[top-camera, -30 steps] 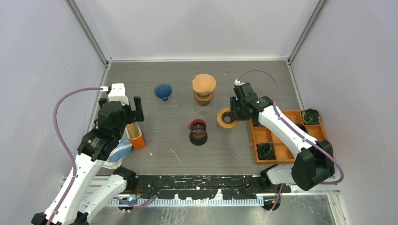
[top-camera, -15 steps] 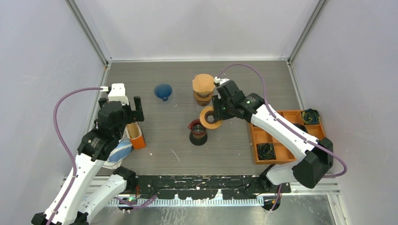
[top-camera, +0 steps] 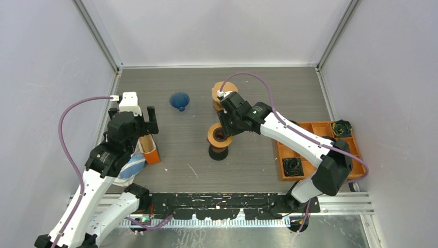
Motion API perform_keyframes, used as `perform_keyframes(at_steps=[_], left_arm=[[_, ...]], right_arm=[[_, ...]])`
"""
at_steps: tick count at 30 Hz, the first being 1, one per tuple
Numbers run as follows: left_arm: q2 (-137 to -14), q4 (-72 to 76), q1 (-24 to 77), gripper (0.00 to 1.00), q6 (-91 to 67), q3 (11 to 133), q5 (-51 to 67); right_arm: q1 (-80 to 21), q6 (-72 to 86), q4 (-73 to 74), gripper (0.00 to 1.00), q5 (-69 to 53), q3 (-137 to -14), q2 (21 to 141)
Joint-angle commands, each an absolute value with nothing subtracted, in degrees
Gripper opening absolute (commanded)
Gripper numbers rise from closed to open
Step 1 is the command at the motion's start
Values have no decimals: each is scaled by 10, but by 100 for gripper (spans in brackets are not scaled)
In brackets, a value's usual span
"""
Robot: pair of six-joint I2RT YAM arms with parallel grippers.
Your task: Place the coffee filter in the dripper
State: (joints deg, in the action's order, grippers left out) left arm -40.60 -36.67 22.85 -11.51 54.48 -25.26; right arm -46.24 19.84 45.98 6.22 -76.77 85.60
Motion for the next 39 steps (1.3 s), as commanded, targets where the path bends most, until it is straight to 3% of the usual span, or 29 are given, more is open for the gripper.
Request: perform_keyframes(at_steps=[1, 27, 39], left_arm=[[-400, -338, 226, 99, -112, 547, -253], [-399, -338, 226, 99, -112, 547, -250], [-402, -338, 226, 99, -111, 547, -251]], right_arm=[[-472, 197, 451, 27, 76, -808, 865], [-476, 194, 432, 37, 69, -800, 909], [-476, 197, 423, 55, 71, -794, 874]])
